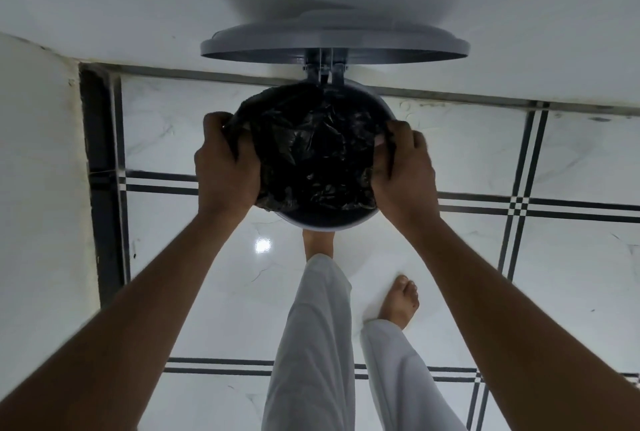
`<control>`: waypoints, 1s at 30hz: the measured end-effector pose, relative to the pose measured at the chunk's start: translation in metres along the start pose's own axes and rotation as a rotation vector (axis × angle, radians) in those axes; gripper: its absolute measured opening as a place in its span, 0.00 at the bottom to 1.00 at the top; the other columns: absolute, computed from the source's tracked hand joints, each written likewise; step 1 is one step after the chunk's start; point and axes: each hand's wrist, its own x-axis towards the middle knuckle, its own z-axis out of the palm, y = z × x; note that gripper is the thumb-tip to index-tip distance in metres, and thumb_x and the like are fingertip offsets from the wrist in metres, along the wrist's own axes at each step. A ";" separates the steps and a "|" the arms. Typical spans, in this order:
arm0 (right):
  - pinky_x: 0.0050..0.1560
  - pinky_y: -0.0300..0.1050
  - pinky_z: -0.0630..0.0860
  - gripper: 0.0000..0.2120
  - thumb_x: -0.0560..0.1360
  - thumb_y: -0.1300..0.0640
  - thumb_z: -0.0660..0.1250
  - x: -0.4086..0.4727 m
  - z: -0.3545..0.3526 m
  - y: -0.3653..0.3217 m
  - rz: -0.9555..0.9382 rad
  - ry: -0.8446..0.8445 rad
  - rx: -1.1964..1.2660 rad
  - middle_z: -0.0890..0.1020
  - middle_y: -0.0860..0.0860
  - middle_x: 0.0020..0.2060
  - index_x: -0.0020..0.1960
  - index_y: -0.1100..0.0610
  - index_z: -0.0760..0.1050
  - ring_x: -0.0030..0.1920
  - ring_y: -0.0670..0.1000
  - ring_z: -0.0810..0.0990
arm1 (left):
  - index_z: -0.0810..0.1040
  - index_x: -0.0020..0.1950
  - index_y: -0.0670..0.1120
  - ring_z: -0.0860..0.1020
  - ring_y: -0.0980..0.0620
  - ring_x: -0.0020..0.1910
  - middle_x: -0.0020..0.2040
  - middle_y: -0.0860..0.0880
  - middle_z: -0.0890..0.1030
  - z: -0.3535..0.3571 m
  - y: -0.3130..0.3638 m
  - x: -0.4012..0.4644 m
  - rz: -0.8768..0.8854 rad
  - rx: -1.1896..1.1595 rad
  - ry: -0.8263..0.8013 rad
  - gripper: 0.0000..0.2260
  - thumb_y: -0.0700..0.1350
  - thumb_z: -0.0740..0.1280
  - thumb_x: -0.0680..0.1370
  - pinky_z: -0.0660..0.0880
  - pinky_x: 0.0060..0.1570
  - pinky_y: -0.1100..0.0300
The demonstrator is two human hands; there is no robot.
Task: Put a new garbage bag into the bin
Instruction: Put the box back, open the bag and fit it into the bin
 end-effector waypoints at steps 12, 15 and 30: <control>0.43 0.30 0.73 0.14 0.92 0.47 0.56 0.045 -0.002 -0.013 0.220 0.229 0.497 0.82 0.40 0.46 0.67 0.55 0.71 0.43 0.32 0.81 | 0.85 0.66 0.42 0.87 0.39 0.60 0.66 0.39 0.86 -0.019 0.017 0.056 -0.468 -0.808 -0.382 0.18 0.43 0.64 0.80 0.82 0.63 0.47; 0.46 0.35 0.73 0.15 0.92 0.49 0.55 0.063 -0.003 -0.010 0.264 0.296 0.496 0.78 0.40 0.44 0.69 0.58 0.70 0.40 0.31 0.78 | 0.86 0.63 0.45 0.87 0.40 0.62 0.63 0.42 0.88 -0.019 0.016 0.078 -0.470 -0.856 -0.239 0.15 0.44 0.61 0.83 0.84 0.61 0.45; 0.43 0.53 0.87 0.20 0.89 0.38 0.59 0.029 -0.024 0.017 0.452 -0.194 0.253 0.84 0.54 0.55 0.68 0.52 0.72 0.50 0.55 0.86 | 0.84 0.63 0.46 0.88 0.41 0.51 0.53 0.43 0.89 -0.024 -0.021 0.050 -0.593 0.066 -0.646 0.24 0.65 0.65 0.83 0.86 0.50 0.44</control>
